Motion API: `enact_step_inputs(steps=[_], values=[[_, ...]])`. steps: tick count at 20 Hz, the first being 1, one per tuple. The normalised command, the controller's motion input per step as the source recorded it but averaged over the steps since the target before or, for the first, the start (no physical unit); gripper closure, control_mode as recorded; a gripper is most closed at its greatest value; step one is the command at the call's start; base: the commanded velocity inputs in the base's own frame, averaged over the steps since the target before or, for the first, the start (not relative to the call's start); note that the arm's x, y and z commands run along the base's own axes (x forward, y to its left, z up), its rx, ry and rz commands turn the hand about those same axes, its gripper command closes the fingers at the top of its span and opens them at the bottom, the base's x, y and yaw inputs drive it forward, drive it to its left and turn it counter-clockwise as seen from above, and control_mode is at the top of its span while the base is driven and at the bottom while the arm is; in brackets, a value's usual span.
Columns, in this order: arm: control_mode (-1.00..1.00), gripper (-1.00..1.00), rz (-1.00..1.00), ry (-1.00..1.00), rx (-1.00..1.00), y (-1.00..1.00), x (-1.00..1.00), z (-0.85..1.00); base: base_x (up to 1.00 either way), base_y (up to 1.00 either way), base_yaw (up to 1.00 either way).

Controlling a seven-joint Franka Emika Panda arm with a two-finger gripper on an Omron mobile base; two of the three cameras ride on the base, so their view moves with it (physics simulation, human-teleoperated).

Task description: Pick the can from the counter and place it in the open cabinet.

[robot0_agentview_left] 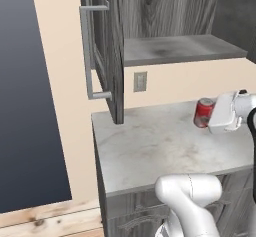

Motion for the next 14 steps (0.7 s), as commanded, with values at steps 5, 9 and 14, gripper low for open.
enact_step_inputs(steps=[5,9,14], values=[[-1.00,1.00,-0.27,-0.06,0.00,0.00,-0.21,0.42,0.00,0.00,0.00],[-1.00,1.00,-0.25,-0.02,0.00,0.00,-0.02,0.53,0.00,0.00,0.00],[-1.00,1.00,-0.20,-0.04,0.00,-0.04,0.00,0.53,0.00,0.00,0.00]])
